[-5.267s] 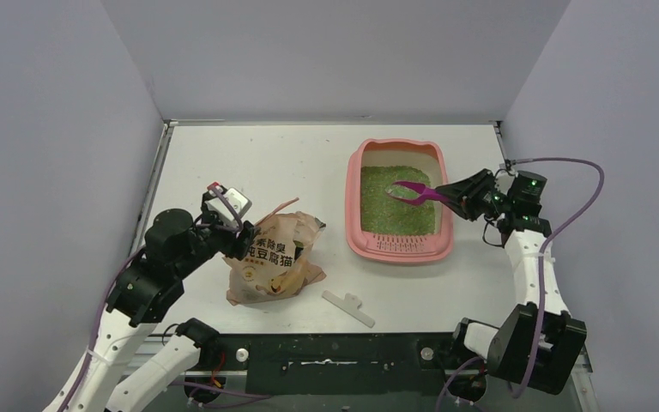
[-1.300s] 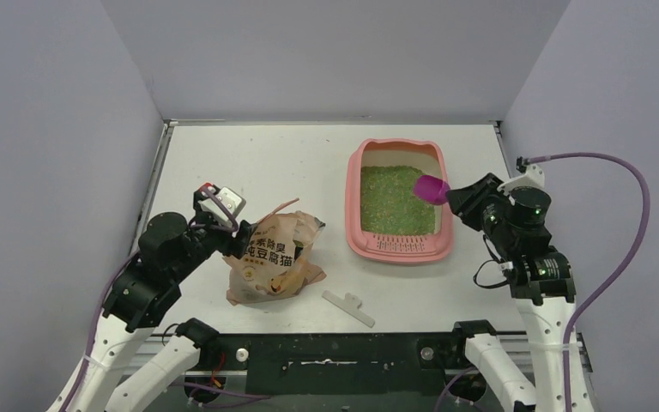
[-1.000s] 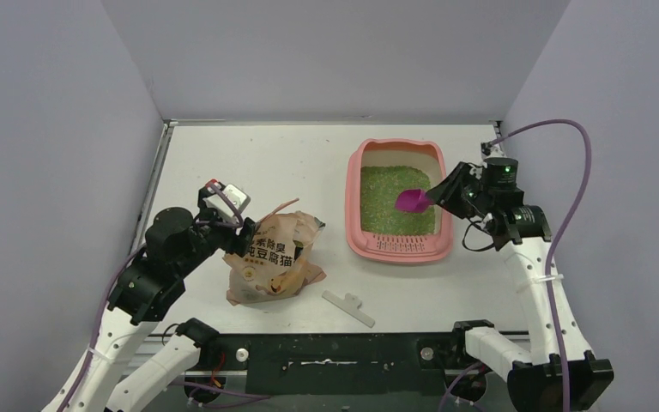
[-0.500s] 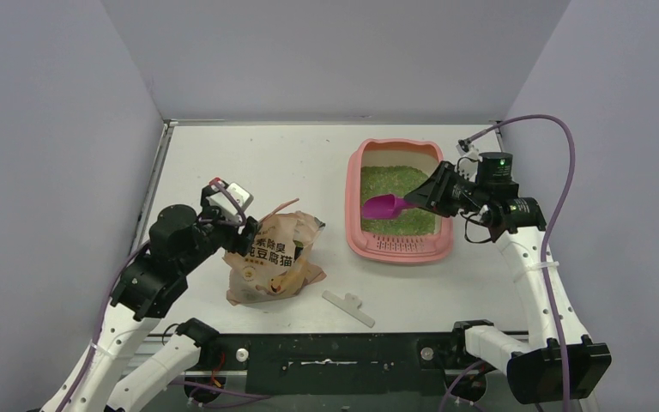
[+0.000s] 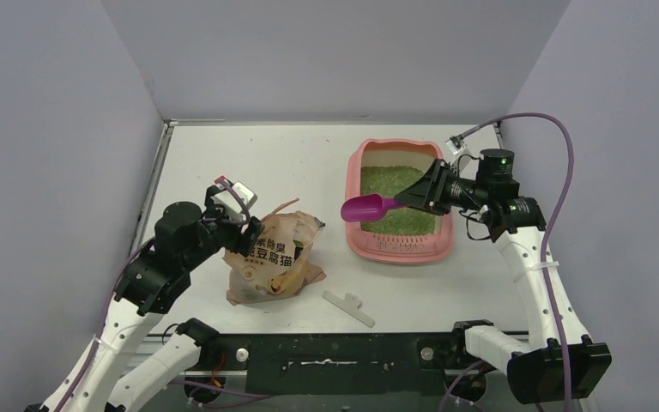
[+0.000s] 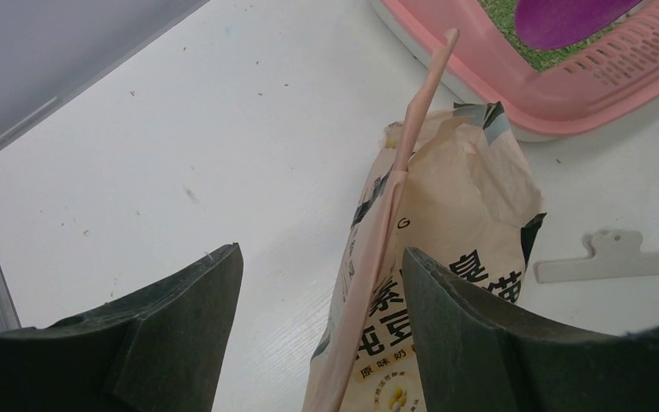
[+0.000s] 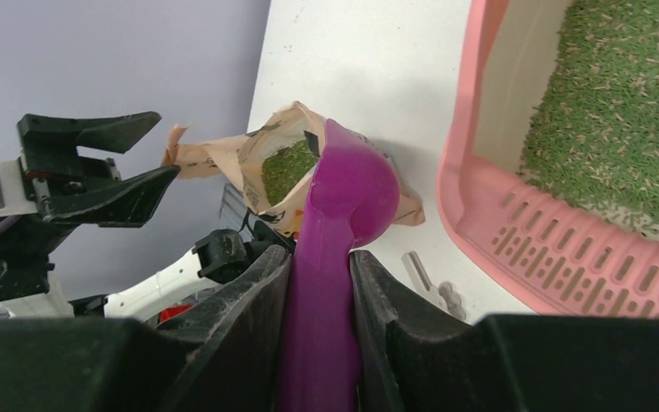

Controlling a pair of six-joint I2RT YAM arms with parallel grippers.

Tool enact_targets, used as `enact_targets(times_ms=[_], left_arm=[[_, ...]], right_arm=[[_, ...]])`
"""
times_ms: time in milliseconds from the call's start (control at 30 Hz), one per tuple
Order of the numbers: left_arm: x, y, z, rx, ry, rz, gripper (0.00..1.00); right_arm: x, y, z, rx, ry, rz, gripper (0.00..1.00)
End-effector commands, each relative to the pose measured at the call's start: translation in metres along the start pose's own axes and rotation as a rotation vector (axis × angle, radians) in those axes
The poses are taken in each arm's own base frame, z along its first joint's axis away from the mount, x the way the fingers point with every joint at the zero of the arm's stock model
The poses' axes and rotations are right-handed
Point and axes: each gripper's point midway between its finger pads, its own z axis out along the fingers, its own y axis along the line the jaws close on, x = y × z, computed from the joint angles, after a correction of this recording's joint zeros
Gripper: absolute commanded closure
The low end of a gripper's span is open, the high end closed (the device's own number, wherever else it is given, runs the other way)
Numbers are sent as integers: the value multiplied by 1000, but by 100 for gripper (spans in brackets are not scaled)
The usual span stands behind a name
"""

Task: Fill the litter box with clean litter
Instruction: Place the spatula at the center of the board.

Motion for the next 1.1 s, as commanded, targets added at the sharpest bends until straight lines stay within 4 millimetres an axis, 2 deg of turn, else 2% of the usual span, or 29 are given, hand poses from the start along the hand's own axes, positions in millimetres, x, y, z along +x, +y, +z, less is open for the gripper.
enact_targets(times_ms=[0, 133, 267, 367, 467, 567, 667, 767, 867, 1067], left_arm=[[-14, -2, -1, 17, -31, -8, 34], [-10, -3, -1, 20, -11, -9, 34], [-4, -1, -2, 5, 11, -10, 34], [0, 1, -3, -9, 30, -11, 34], [2, 3, -4, -24, 31, -16, 34], [2, 4, -5, -32, 14, -19, 34], [1, 4, -4, -33, 10, -22, 34], [0, 3, -4, -28, 7, -23, 34], [-1, 3, -4, -26, 3, -24, 34], [-3, 4, -7, -32, -2, -24, 34]], right_arm=[[-11, 40, -5, -148, -30, -88, 100], [-10, 52, 6, -198, -6, -88, 100], [-1, 59, 14, -206, 34, -106, 100], [12, 49, 16, -148, 56, -82, 100], [36, 42, 18, -140, 95, -8, 100], [60, 23, 15, -82, 98, 67, 100], [84, -9, 14, 16, 101, 151, 100], [100, -29, 18, 68, 103, 225, 100], [103, -45, 22, 116, 88, 255, 100], [100, -58, 28, 164, 72, 271, 100]])
